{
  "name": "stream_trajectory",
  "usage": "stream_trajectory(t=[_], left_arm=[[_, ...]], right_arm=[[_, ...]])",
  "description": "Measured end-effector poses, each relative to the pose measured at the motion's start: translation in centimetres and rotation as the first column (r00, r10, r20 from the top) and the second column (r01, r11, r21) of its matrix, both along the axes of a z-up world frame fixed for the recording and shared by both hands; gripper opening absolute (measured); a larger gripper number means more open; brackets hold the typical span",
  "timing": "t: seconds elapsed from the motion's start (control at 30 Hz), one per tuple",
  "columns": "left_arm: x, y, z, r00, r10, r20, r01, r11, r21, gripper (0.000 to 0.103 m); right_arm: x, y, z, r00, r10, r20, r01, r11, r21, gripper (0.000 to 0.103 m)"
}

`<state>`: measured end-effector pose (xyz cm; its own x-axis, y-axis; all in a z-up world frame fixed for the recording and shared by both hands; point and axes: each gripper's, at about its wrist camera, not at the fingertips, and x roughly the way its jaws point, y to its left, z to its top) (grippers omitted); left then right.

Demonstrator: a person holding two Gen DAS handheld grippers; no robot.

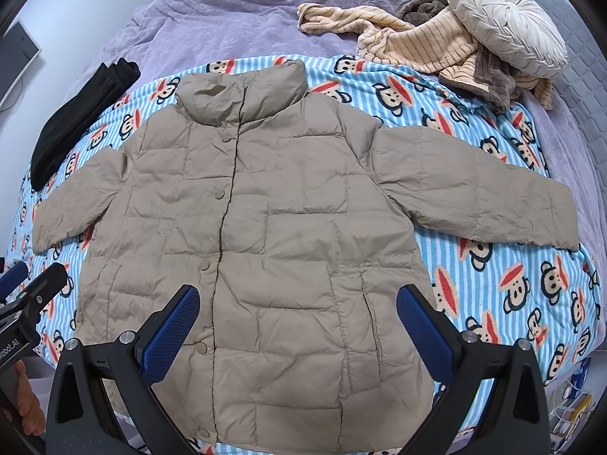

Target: Fold large clothes

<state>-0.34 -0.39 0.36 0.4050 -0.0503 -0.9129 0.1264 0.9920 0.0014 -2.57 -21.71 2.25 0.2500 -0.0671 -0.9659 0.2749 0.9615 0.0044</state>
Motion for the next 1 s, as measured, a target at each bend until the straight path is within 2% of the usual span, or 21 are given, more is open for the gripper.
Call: stream_trajectory(t=[1.0], left_arm=[[-0.20,0.01,-0.18,1.000,0.000,-0.002,0.000,1.000,0.002,0.103]], right_arm=[[-0.06,0.07,0.10,1.000,-0.001,0.001,0.001,1.000,0.000,0.103]])
